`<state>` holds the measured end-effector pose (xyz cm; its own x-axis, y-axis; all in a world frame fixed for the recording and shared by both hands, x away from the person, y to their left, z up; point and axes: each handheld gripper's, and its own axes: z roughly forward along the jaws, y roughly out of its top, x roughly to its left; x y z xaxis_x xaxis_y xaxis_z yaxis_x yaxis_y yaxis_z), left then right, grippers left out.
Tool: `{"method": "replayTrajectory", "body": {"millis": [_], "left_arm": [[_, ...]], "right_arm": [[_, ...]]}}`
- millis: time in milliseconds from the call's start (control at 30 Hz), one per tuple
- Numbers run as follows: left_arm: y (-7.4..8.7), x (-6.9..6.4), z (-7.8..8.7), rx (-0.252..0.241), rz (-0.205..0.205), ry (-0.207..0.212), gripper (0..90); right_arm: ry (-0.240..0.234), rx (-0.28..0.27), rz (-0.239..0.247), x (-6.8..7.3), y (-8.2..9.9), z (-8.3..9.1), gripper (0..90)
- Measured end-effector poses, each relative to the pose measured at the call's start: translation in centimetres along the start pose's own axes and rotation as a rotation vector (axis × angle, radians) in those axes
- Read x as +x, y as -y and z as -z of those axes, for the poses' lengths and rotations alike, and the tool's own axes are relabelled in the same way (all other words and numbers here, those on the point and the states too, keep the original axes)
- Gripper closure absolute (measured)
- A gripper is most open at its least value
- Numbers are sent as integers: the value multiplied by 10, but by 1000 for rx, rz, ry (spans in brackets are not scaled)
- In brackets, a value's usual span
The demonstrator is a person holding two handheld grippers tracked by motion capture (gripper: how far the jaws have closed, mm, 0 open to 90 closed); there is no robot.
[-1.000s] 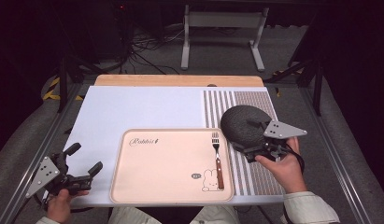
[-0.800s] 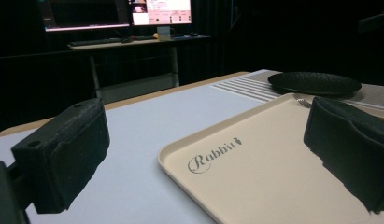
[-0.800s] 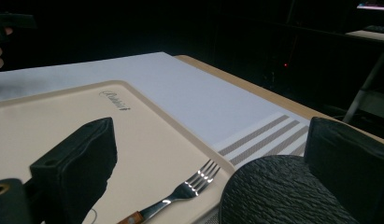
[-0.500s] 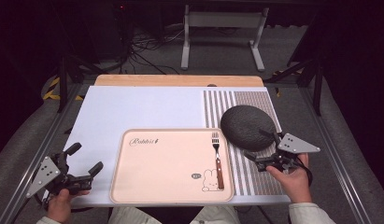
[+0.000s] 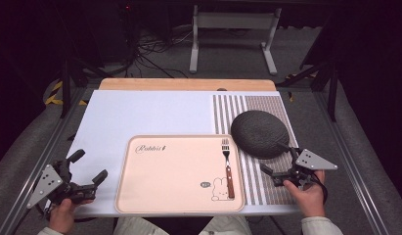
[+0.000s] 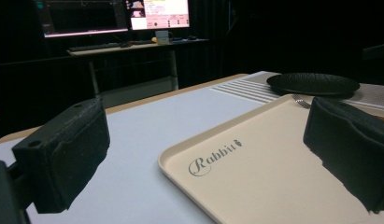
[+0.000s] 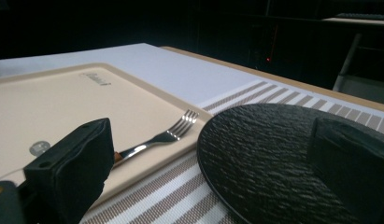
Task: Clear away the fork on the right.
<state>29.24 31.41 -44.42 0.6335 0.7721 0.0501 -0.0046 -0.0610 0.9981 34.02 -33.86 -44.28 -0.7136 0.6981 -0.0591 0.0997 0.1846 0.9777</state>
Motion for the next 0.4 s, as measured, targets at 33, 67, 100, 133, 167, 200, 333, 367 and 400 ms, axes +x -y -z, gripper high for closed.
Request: {"method": "replayTrajectory", "body": {"millis": [33,67,100,133,167,200,333,367,400], "left_arm": [[0,0,0,4,-2,-1,10],[0,1,0,6,-4,-2,10],[0,1,-1,7,-3,-1,10],[0,1,-1,4,-3,0,10],[0,1,-1,1,-2,-1,10],[0,2,-1,-2,4,0,10],[1,3,-1,-3,12,3,10],[1,3,-1,-6,13,3,10],[1,3,-1,-6,13,3,10]], "right_arm": [[6,5,0,-1,1,1,22],[13,0,-4,-1,2,1,22],[16,-2,-12,-2,4,2,23],[19,5,-20,-2,5,2,26],[17,12,-30,-2,6,1,31],[17,17,-27,-1,7,1,34],[20,33,-21,1,5,-1,43],[26,34,-21,1,4,-1,40],[27,33,-23,1,4,-2,37]]}}
